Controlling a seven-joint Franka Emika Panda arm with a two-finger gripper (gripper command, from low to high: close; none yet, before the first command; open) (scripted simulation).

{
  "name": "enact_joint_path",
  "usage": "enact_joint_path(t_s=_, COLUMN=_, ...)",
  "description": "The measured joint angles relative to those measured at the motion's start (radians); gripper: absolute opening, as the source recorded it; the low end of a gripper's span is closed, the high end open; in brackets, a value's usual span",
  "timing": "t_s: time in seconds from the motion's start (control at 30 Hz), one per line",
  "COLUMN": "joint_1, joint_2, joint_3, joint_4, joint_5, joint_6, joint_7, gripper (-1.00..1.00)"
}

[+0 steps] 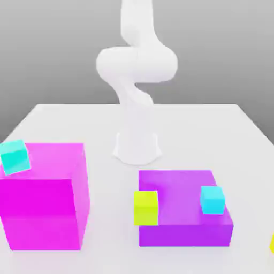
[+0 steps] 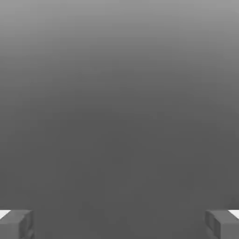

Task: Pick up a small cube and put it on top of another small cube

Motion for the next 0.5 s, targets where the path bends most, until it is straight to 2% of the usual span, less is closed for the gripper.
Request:
enact_joint_path(t_s=0.27, joint_1=0.205, joint_2=0.298, joint_3=-0.047, joint_4=0.031, joint_5=0.078, joint_6=0.065, joint_7=-0.347, gripper=0.00)
enact_joint_path(t_s=0.5, joint_1=0.323, joint_2=0.552, joint_3=-0.024, joint_4=0.057, joint_5=0.139, joint_6=0.121, joint_7=-0.640, gripper=0.00)
